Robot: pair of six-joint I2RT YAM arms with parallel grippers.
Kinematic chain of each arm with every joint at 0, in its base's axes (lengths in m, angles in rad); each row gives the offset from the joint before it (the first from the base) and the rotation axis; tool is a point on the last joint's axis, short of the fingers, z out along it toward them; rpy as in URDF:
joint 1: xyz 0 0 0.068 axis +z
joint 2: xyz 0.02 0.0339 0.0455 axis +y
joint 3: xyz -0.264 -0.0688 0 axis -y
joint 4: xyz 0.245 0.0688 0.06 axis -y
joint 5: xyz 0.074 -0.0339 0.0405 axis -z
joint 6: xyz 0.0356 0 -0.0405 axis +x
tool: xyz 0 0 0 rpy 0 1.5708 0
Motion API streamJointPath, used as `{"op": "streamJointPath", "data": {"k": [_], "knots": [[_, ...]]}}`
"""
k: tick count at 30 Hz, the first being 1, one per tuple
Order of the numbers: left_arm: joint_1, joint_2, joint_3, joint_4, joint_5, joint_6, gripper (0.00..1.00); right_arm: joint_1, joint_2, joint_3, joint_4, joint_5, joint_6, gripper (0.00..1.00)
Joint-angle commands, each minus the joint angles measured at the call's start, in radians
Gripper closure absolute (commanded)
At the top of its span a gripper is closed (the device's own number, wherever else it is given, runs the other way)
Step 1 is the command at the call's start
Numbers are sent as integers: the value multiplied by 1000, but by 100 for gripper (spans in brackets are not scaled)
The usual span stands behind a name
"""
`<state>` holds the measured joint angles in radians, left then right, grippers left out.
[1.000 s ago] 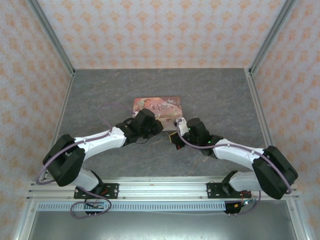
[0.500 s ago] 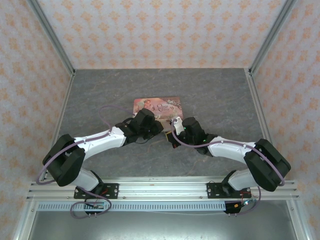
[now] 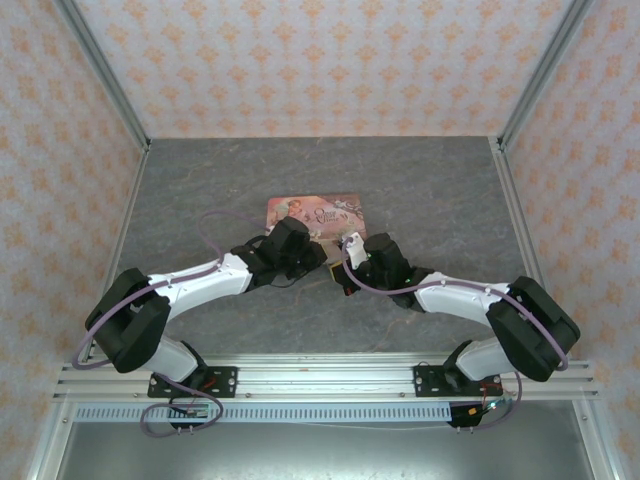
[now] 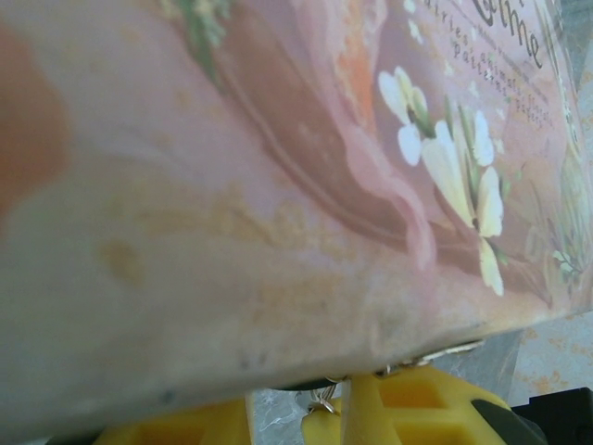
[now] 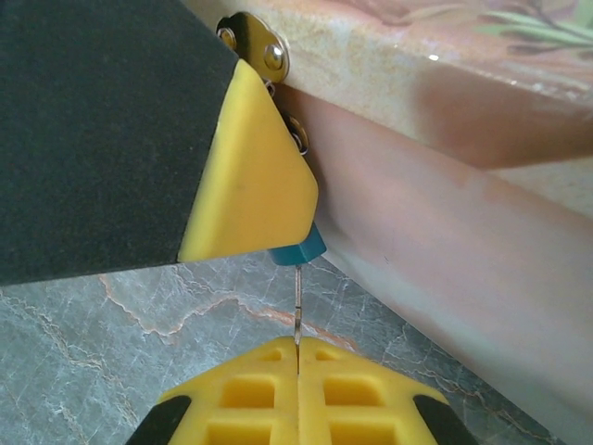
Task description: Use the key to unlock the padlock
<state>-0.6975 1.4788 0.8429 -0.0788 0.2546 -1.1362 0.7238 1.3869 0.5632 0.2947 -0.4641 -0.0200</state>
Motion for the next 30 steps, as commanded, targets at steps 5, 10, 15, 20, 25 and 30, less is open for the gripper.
{"op": "streamJointPath", "data": {"k": [5,10,15,20,25,30], "knots": [[9,-32,33,-1,8,-4,76,3,14,27,68,-26,8,100],[10,-34,28,2,4,-7,76,3,11,20,66,-15,12,100],[12,-43,29,7,17,-12,76,3,5,1,62,-13,9,100],[32,-62,26,2,46,-14,76,3,-8,-15,63,-6,7,100],[50,-78,26,-9,80,-16,76,3,-26,-32,66,-10,3,100],[62,-78,34,-18,113,-14,76,3,-60,-52,100,-25,10,100]]}}
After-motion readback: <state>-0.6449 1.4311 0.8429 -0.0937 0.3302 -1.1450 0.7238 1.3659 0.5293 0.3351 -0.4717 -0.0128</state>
